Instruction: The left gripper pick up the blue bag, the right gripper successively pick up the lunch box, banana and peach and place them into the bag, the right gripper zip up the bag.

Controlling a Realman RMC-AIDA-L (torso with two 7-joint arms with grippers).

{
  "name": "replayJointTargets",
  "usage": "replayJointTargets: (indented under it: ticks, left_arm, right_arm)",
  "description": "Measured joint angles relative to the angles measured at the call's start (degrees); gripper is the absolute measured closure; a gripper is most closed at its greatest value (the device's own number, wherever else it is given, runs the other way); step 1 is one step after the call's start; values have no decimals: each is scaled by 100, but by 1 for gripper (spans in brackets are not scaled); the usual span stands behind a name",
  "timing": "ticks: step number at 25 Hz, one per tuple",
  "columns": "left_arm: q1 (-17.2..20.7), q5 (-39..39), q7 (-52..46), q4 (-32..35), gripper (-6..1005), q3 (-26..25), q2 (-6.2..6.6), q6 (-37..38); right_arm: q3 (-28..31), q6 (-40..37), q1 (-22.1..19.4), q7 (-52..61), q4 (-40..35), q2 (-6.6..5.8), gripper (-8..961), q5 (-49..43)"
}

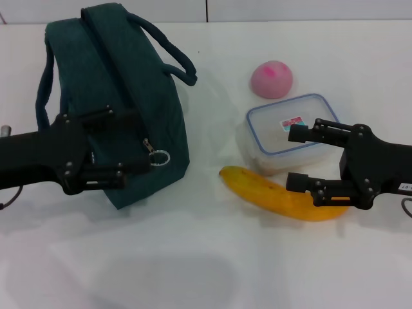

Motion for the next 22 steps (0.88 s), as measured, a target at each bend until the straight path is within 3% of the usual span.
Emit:
replayJointTargets:
  ticks: [10, 15, 19, 22]
  left_arm:
    - [-17, -93, -14, -3, 115, 0, 4, 5]
    - [136, -825, -75, 7, 116, -56, 62, 129]
    - [159, -1233, -962, 15, 117, -894, 138, -142]
    - [-39, -964, -1757, 44, 118, -1411, 314, -531]
  right_arm:
    - [0, -46, 14, 0, -9, 8, 140, 26]
    - [0, -62, 16, 1, -10, 2, 140, 49]
    - [-1, -59, 18, 0, -10, -4, 140, 54]
    - [17, -46, 16, -8, -10, -7, 140, 55]
